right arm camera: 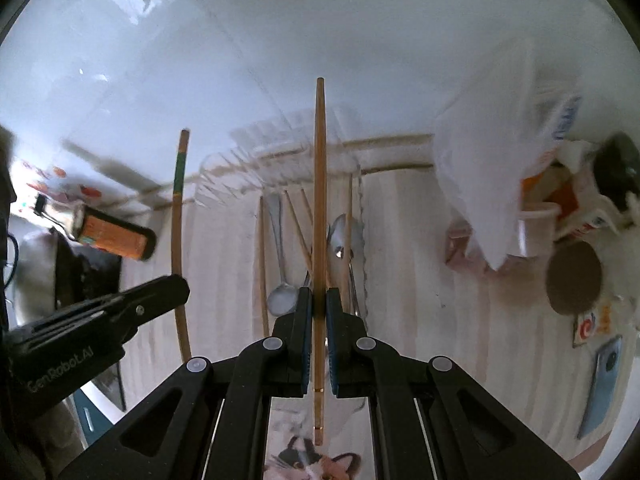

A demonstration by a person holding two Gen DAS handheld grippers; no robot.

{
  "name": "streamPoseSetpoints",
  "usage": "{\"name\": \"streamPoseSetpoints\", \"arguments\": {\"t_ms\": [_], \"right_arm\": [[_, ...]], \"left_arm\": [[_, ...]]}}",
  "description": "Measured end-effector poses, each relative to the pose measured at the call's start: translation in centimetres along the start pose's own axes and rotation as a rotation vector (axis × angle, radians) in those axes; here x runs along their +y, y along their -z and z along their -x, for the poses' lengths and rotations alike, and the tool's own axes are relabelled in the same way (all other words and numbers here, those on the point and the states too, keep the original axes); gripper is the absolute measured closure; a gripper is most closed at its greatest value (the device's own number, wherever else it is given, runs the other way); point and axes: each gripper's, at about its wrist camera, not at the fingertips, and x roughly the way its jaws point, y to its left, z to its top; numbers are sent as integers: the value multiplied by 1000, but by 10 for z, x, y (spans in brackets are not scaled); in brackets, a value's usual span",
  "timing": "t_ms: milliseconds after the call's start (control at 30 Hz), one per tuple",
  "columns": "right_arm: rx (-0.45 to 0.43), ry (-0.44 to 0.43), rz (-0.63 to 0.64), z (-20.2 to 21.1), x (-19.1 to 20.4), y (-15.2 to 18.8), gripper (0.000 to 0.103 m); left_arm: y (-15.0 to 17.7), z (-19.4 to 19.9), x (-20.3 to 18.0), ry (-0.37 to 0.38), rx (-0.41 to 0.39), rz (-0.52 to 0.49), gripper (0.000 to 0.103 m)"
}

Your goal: Organize utensils

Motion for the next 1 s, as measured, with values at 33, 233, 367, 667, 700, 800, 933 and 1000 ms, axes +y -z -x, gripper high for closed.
{"name": "streamPoseSetpoints", "arguments": {"t_ms": [33, 233, 367, 667, 700, 800, 933, 1000], "right_arm": [[8, 6, 3, -6, 1, -1, 96], [84, 19, 22, -33, 5, 1, 95], [57, 52, 24, -27, 3, 9, 70], [-69, 243, 81, 3, 6, 46, 32], [-74, 260, 85, 4, 6, 50, 28], [-92, 313, 89, 7, 5, 67, 10], [-101, 355, 77, 8, 2, 87, 0], [-112, 380, 68, 9, 0, 97, 0]], "left_arm": [[1, -1, 1, 3, 2, -1, 97], [10, 0, 9, -93, -27, -9, 94], [22, 10, 15, -211, -117, -30, 45], [62, 21, 29, -339, -282, -84, 1], [66, 20, 30, -342, -283, -87, 0], [76, 19, 33, -339, -291, -91, 0], [88, 19, 32, -335, -312, -110, 0], [94, 19, 31, -336, -317, -113, 0]]}}
